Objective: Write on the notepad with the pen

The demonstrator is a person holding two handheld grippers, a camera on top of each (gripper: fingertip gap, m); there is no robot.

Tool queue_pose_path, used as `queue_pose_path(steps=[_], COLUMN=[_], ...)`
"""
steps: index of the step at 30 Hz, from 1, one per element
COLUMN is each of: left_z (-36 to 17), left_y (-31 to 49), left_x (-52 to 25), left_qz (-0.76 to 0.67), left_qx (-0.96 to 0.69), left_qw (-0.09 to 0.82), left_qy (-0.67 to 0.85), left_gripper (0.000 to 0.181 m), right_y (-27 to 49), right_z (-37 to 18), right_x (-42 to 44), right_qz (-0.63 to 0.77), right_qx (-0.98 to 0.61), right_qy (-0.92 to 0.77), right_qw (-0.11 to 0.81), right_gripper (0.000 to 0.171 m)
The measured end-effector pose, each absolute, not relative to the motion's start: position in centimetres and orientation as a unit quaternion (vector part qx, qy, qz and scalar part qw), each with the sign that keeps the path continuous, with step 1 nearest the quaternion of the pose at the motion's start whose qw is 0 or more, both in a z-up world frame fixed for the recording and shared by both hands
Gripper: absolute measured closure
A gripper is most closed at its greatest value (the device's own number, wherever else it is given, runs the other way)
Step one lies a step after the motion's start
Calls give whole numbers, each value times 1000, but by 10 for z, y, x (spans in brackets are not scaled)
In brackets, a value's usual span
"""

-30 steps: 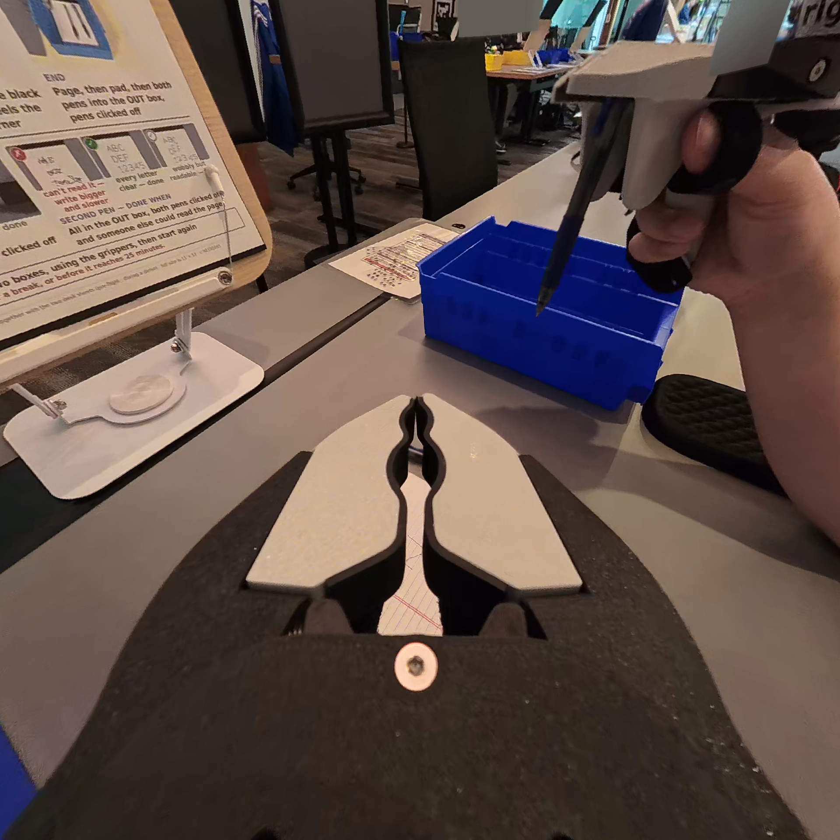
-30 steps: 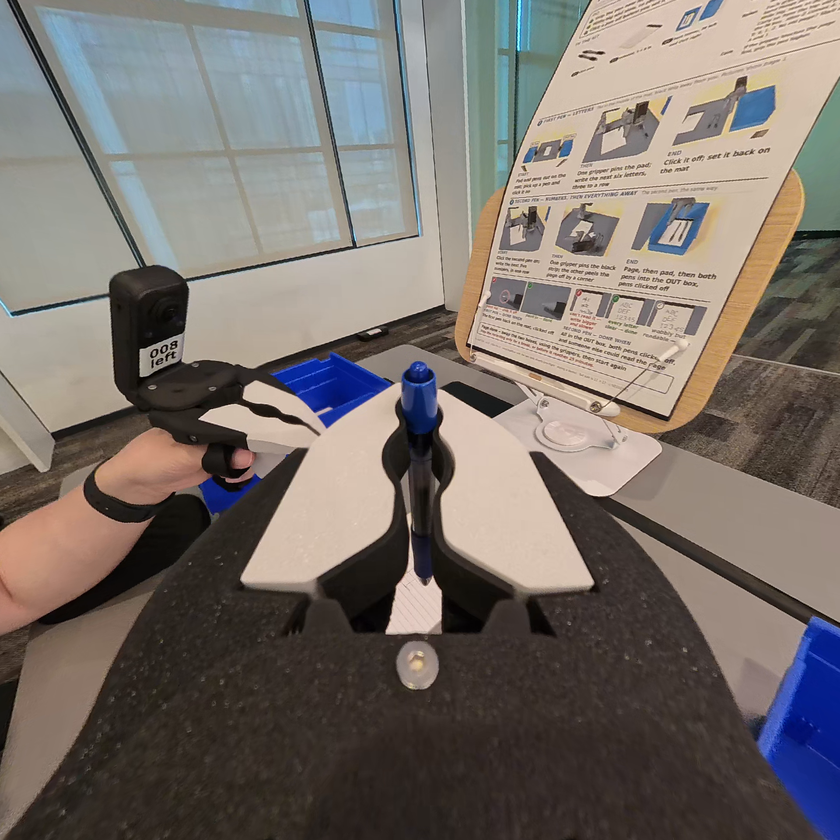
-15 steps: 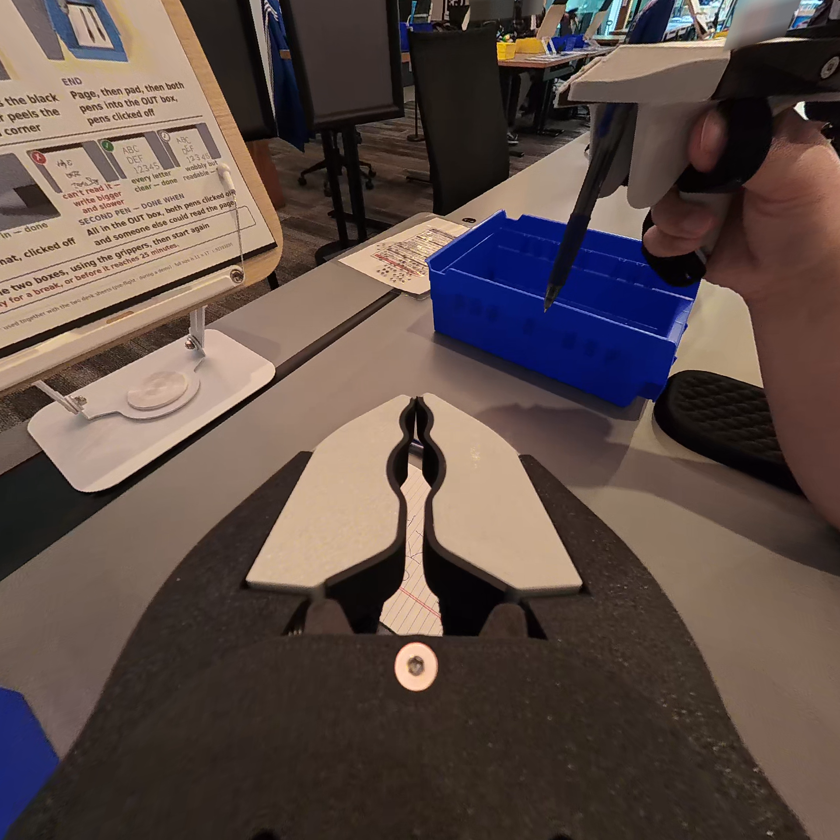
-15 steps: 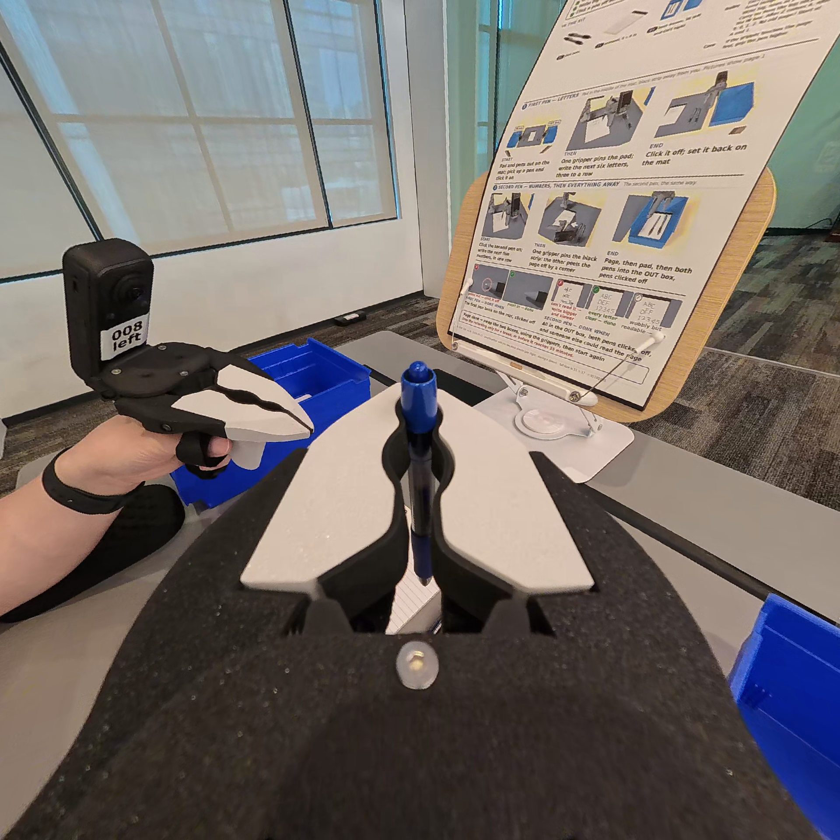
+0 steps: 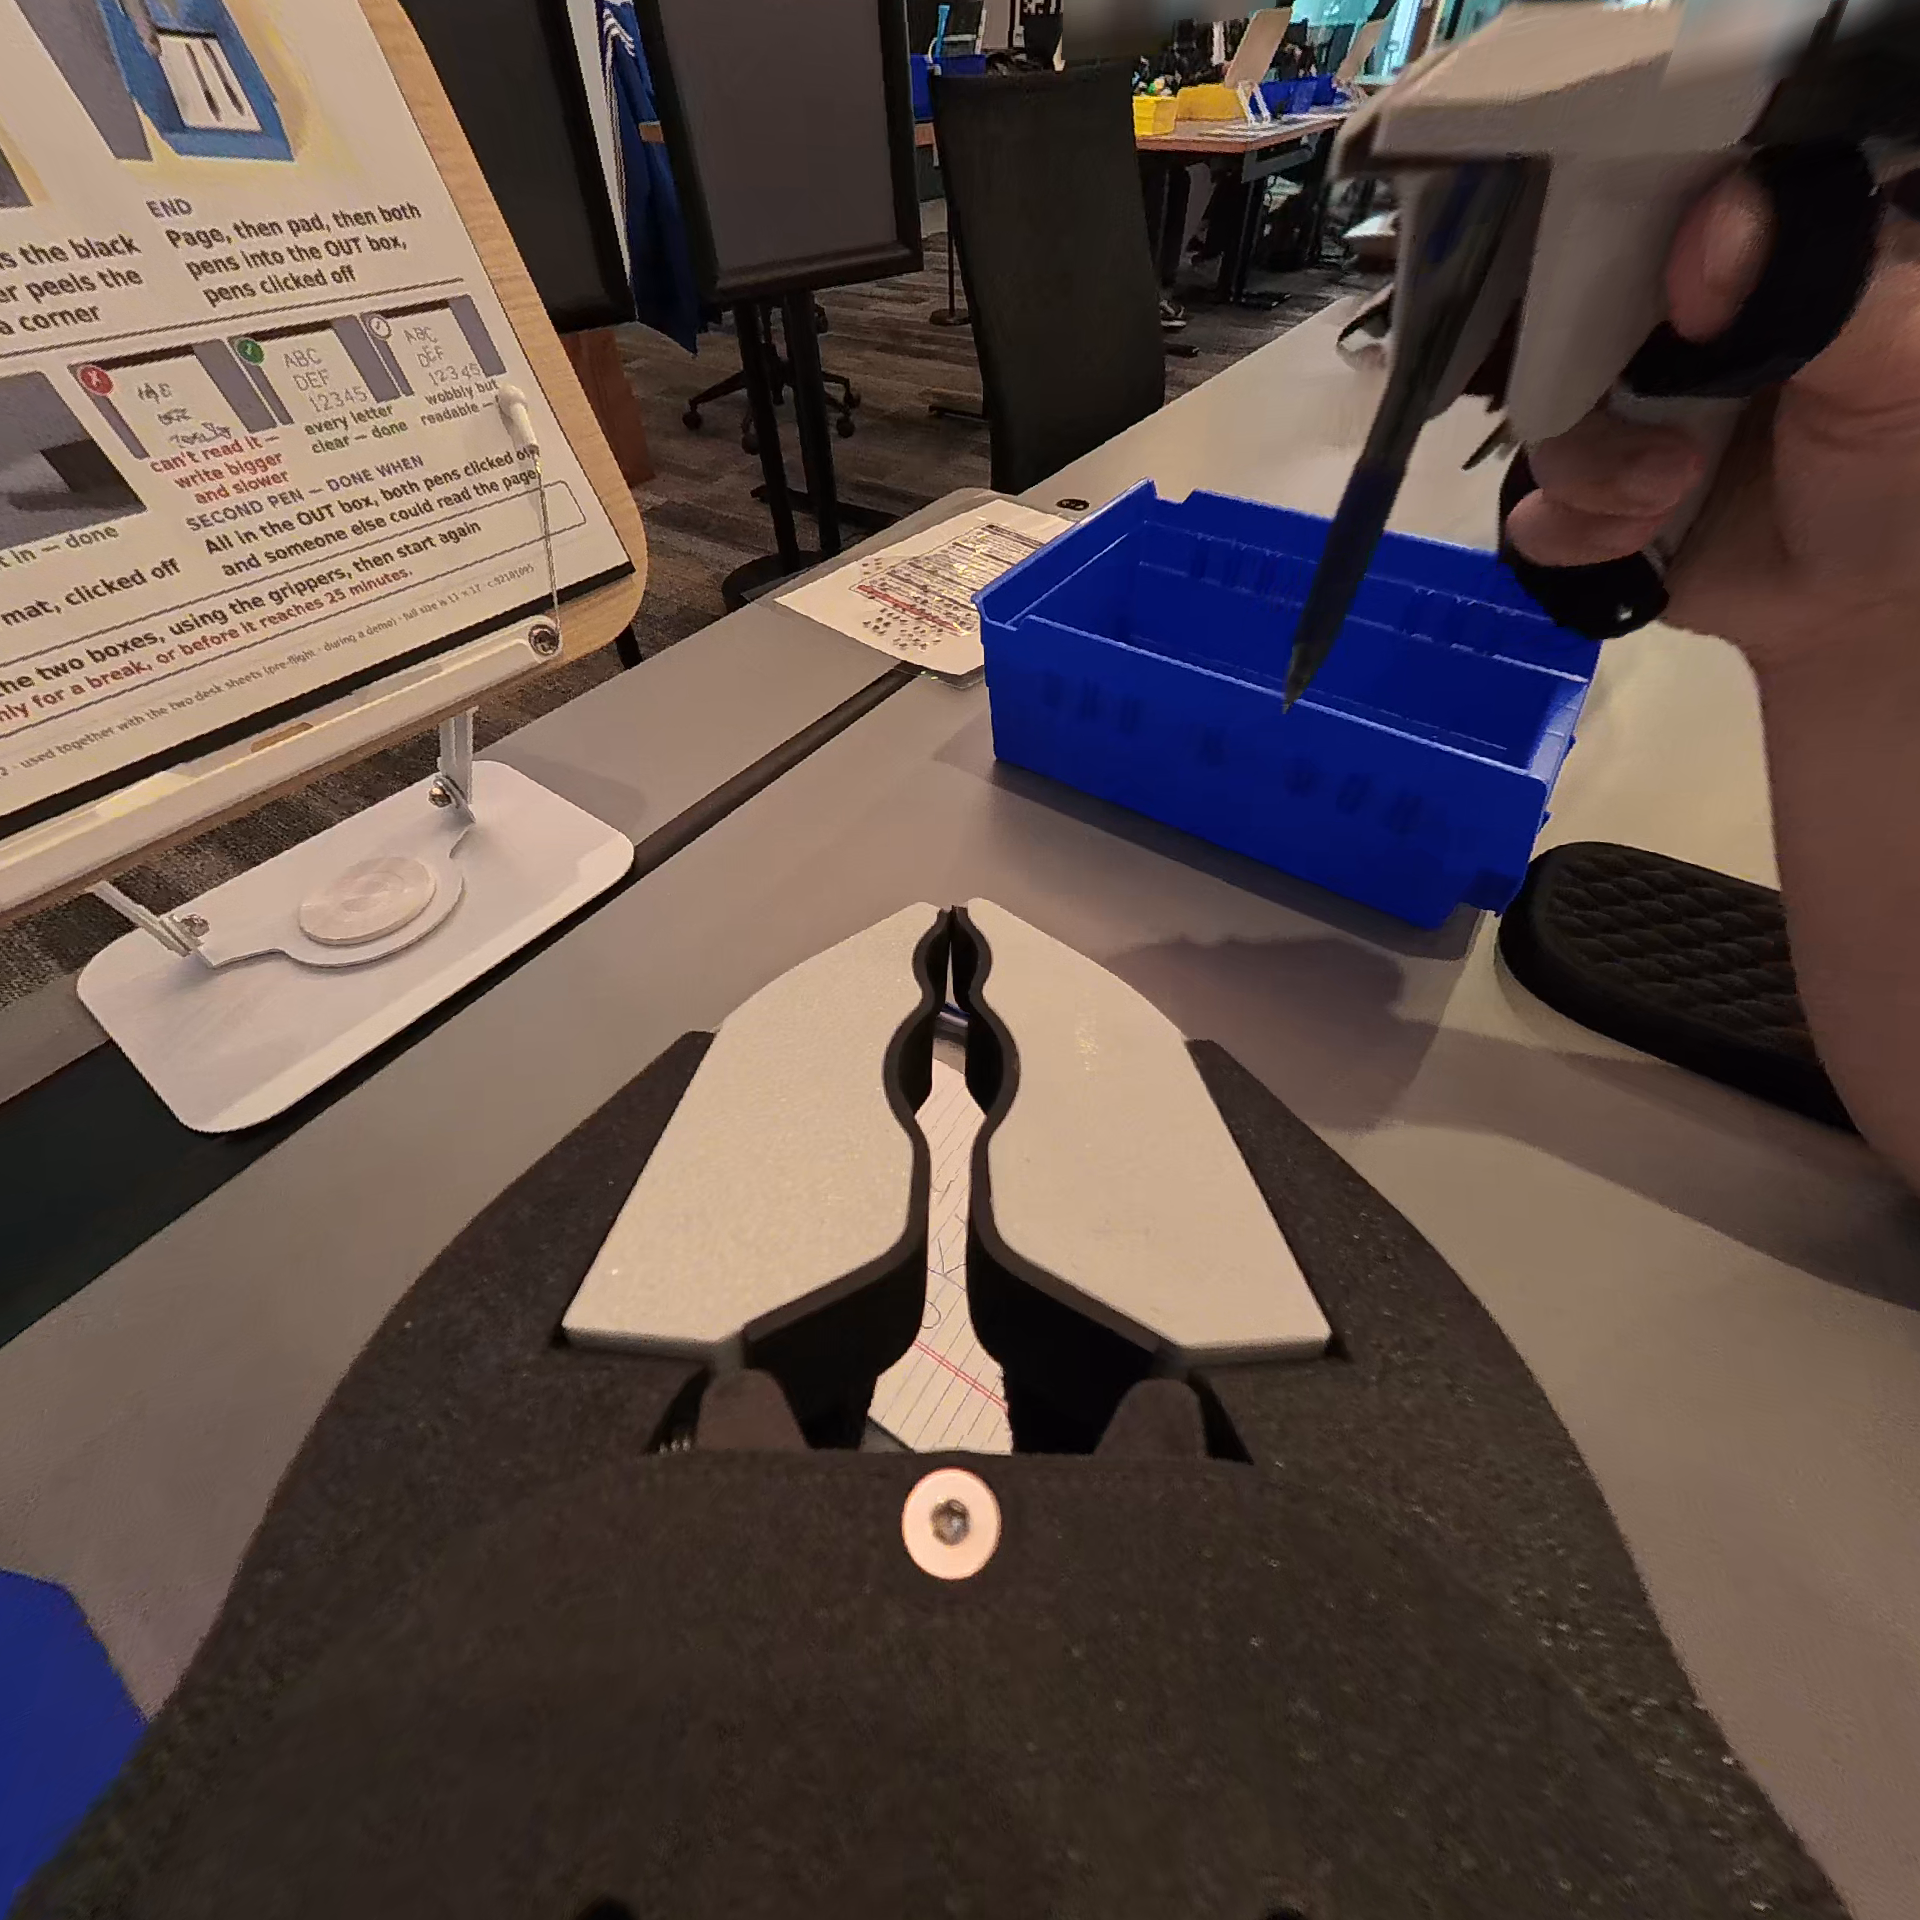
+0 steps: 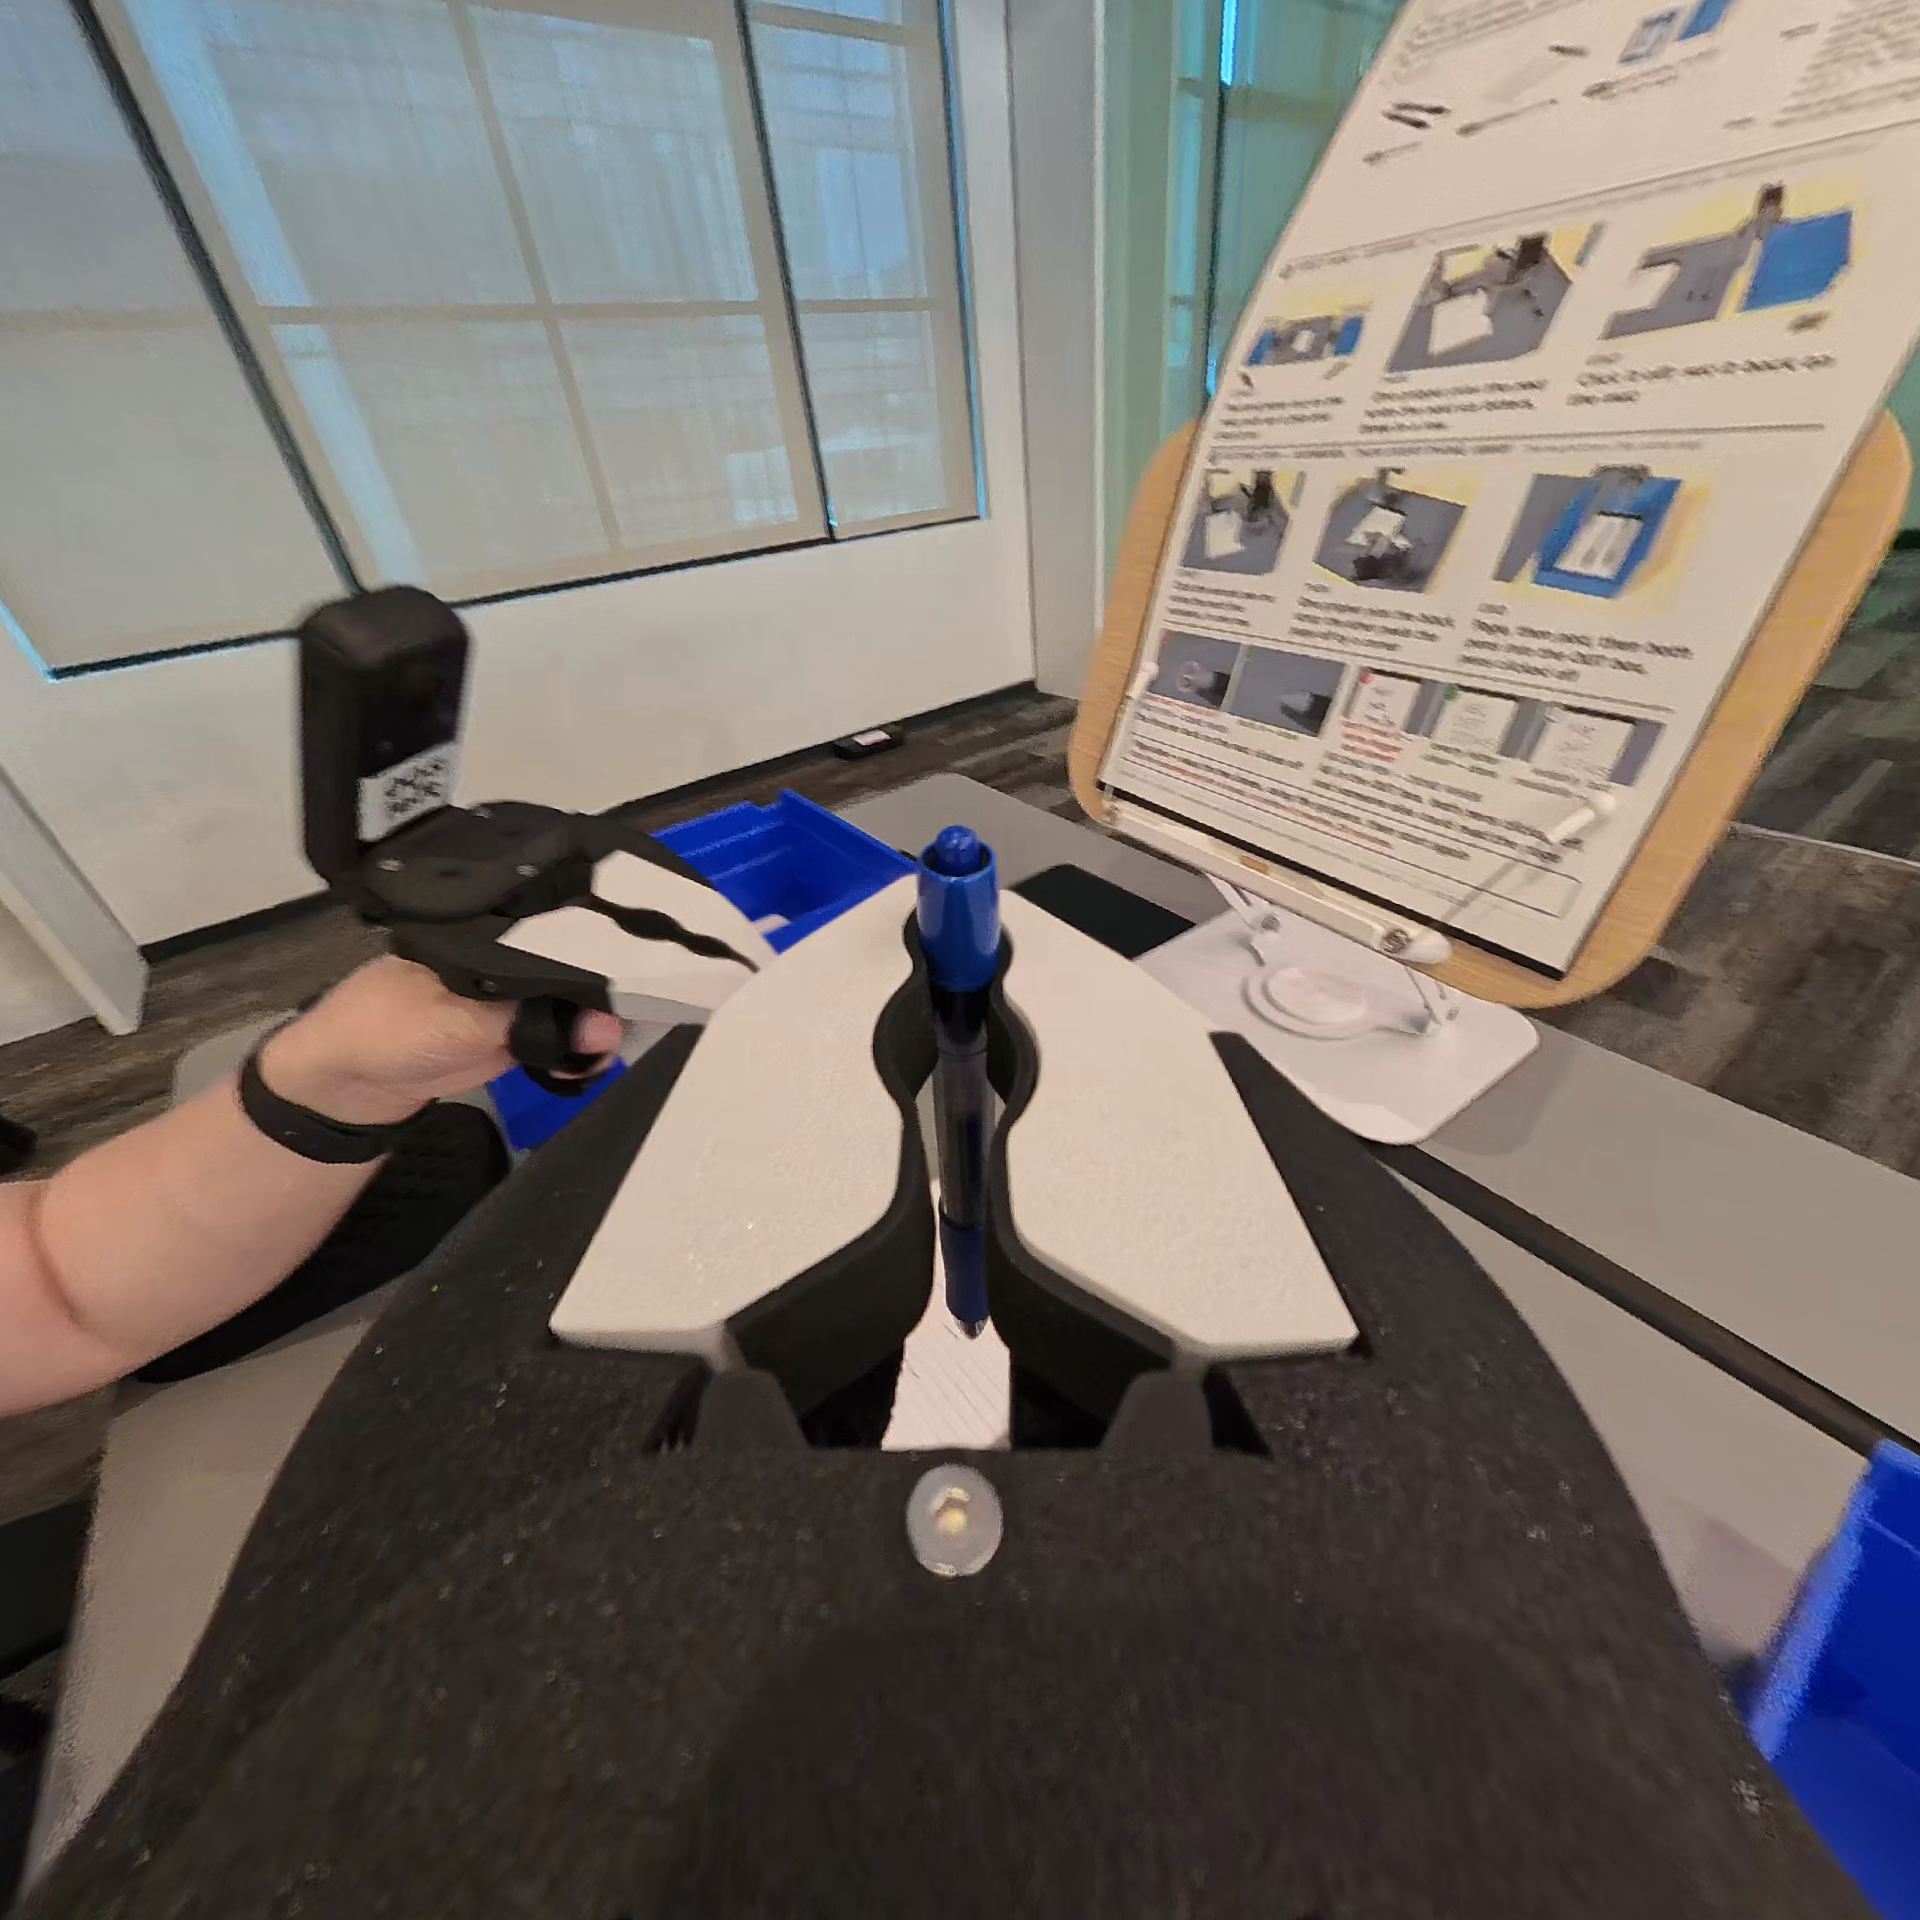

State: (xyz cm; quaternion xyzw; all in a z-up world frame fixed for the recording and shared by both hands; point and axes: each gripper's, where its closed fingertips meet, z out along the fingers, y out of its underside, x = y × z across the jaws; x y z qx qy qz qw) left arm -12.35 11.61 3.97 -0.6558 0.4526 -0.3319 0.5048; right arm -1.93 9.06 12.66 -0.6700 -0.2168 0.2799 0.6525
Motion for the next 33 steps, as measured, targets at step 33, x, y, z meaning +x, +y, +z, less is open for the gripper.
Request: queue_pose_path(steps=[33], left_z=[16], left_y=[98], left_x=[-92], left_qz=[-250], left_qx=[-636], left_qw=[513], left_qy=[519], left_gripper=[181], right_y=[11], right_z=[168], right_x=[-6], right_qz=[349], right_qx=[-530], right_qy=[-436], right_qw=[639], right_gripper=[167])
